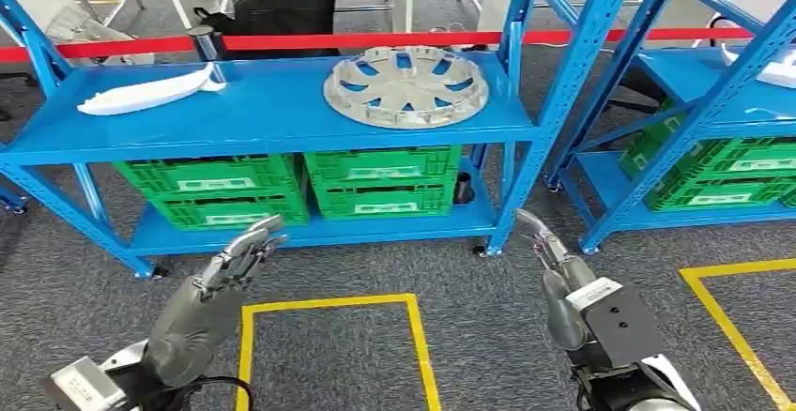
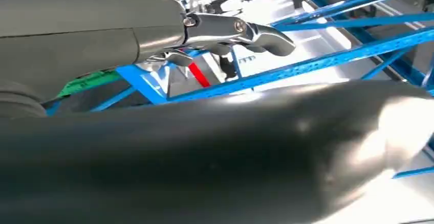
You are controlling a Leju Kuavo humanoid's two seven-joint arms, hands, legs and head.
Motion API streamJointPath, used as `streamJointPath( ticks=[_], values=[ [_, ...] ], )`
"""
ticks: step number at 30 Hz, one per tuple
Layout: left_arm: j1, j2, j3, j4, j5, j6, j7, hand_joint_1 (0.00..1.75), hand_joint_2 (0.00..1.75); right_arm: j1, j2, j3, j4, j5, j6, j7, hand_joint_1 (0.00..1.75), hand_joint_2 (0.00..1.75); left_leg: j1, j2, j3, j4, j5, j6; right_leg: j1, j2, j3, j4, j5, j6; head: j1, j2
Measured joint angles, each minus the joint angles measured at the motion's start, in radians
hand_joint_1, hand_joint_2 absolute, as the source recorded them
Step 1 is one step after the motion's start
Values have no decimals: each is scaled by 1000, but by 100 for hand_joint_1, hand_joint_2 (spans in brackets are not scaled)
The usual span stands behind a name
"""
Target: Take the parts from the cabinet and place them on the table.
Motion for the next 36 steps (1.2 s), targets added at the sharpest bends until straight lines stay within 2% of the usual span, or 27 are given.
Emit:
streamJointPath(
  ticks=[1,3,4,5,6,7,8,9,11,12,13,16,17,18,19,20,22,23,24,27,28,29,30,31,33,34,36],
  values=[
    [0,0,0,-1,0,1,-1,0,0,0,0,0,0,0,0,-2,0,0,2,0,5,-3,-3,7,0,0,-1,2,4,4,0,0],
    [1,0,0,-5,0,2,-2,0,0,-3,-1,0,1,2,1,-5,0,0,5,0,18,-8,-8,22,0,-2,-24,44,-25,3,1,0],
    [1,0,1,-6,0,2,-2,0,0,-5,-1,1,1,2,1,-7,0,0,5,-1,18,-7,-11,26,1,-1,-51,95,-55,1,2,0],
    [3,0,2,-5,0,2,-2,0,0,-5,-2,1,1,2,1,-7,0,0,3,0,18,-6,-13,28,6,-1,-102,187,-100,0,2,0],
    [6,0,2,-5,0,2,-2,0,0,-4,-3,1,3,2,1,-7,0,0,1,0,18,-5,-14,29,9,-1,-141,258,-130,-1,1,0],
    [7,0,2,-5,0,2,-2,0,0,-4,-3,1,5,2,1,-7,0,0,-1,0,19,-2,-16,27,12,-1,-174,312,-145,-4,1,0],
    [8,0,2,-5,0,2,-2,0,0,-4,-3,1,8,2,1,-7,0,0,-2,0,24,-1,-18,24,14,-1,-178,310,-133,-8,2,0],
    [8,0,2,-5,0,3,-2,0,0,-4,-3,1,8,2,1,-7,0,0,-4,-1,30,-1,-23,23,17,-1,-159,267,-102,-13,1,0],
    [8,0,2,-6,0,5,-5,0,0,-6,-4,1,8,2,1,-7,0,0,-6,-1,50,0,-35,18,26,-1,-65,80,0,-31,2,0],
    [8,0,2,-6,0,5,-5,0,0,-8,-4,1,8,2,1,-8,0,0,-4,0,54,-1,-40,15,32,-3,-37,27,5,-44,0,0],
    [8,0,2,-6,0,5,-6,0,0,-9,-5,1,9,2,1,-7,0,0,-7,-1,55,2,-42,9,38,-3,-39,14,-32,-45,0,0],
    [7,0,3,-8,0,5,-7,0,0,-10,-5,1,9,1,1,-8,0,0,-4,1,62,8,-41,-11,38,-2,-30,10,-19,-62,0,0],
    [7,0,3,-10,0,5,-7,0,0,-10,-5,1,9,1,1,-9,0,0,-8,0,57,21,-43,-14,27,-1,-15,3,-18,-65,1,0],
    [7,0,3,-11,0,5,-7,0,0,-11,-5,1,9,1,1,-9,0,0,-7,1,43,59,-40,-22,25,-3,-2,-4,-21,-69,-2,0],
    [4,0,3,-11,0,5,-7,0,0,-12,-5,1,9,1,1,-9,0,0,-1,0,6,123,-53,-32,23,-3,8,-10,-26,-75,-6,0],
    [5,0,3,-10,0,5,-7,0,0,-12,-5,1,9,1,0,-9,0,0,6,1,-41,194,-83,-41,22,-3,14,-12,-31,-75,-6,0],
    [5,0,3,-8,0,5,-7,0,0,-10,-5,1,9,1,0,-9,0,0,18,1,-124,300,-145,-51,18,-3,23,-11,-43,-72,-6,0],
    [5,0,3,-6,0,5,-7,0,0,-9,-5,1,9,1,0,-9,0,0,24,1,-142,307,-137,-57,15,-2,30,-11,-50,-70,-6,0],
    [5,0,3,-6,0,5,-7,0,0,-9,-5,1,9,1,0,-9,0,0,29,1,-139,272,-99,-65,11,-1,40,-11,-57,-65,-6,0],
    [4,0,3,-6,0,5,-7,0,0,-9,-5,1,9,1,0,-9,0,0,44,2,-58,25,78,-81,-1,1,72,-7,-86,-44,-7,0],
    [3,0,3,-2,0,5,-7,0,0,-9,-5,0,9,1,0,-9,0,0,36,4,-59,15,34,-83,-1,1,75,-2,-91,-37,-10,0],
    [2,0,3,-2,0,5,-7,0,0,-10,-5,0,9,1,0,-9,0,0,32,6,-60,21,20,-60,2,2,69,-10,-93,-28,-10,0],
    [4,0,3,-4,0,5,-7,0,0,-10,-5,0,9,0,0,-9,0,0,32,5,-58,16,39,-50,5,0,74,-14,-98,-19,-11,0],
    [2,-1,4,-3,0,5,-7,0,0,-8,-5,1,9,0,0,-10,0,0,34,3,-56,14,37,-39,5,0,82,-3,-87,-8,-10,0],
    [1,-2,4,-4,0,5,-7,0,0,-12,-5,0,9,0,0,-10,0,0,35,0,-32,10,33,-22,-1,-2,81,23,-94,-3,-9,0],
    [-1,-2,5,-5,0,5,-7,0,0,-14,-5,0,8,0,0,-10,0,0,34,0,-27,10,29,-15,0,-2,52,75,-110,-6,-7,0],
    [-1,-3,5,-4,0,5,-7,0,0,-11,-6,-1,9,0,0,-9,0,0,29,0,-22,10,19,-6,8,-1,-48,229,-179,-5,-5,0]
  ],
)
